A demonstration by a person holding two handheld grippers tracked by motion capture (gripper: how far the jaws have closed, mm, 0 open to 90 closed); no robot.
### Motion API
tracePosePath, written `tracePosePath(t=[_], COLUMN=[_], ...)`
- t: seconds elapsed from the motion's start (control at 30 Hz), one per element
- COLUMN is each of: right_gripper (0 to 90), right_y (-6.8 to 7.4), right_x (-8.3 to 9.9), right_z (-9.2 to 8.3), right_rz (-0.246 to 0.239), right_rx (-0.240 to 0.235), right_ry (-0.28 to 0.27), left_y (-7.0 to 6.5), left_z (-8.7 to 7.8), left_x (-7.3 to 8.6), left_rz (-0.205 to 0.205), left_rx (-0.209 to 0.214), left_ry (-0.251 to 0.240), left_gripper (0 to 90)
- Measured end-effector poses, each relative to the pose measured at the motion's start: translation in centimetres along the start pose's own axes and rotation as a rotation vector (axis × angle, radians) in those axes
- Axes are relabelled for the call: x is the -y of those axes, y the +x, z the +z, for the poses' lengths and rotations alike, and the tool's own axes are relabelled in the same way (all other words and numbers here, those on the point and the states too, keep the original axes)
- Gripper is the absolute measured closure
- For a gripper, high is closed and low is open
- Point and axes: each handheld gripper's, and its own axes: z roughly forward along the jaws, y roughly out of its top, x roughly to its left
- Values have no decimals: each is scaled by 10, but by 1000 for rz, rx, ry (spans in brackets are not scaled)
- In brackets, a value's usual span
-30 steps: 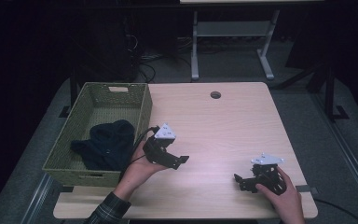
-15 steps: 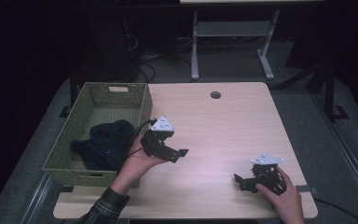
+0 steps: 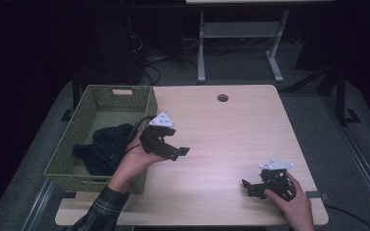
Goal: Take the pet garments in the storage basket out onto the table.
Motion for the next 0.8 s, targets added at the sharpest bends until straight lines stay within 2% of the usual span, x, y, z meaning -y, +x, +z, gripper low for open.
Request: tracePosePath(t=[0.37,0.53,0.8], right_gripper=[0,0,0], right_y=[0,0,0], right_x=[0,0,0], right_z=[0,0,0], right_rz=[-1,2,2], right_rx=[-1,-1,-1], right_ry=[0,0,0], left_y=[19,31,48], left_z=[-22,-35,-57], left_x=[4,10,20], left_rz=[-25,-48,-83], left_rx=[-27,-50,-113], left_ry=[-24,-34,-51], left_gripper=[140,140,140])
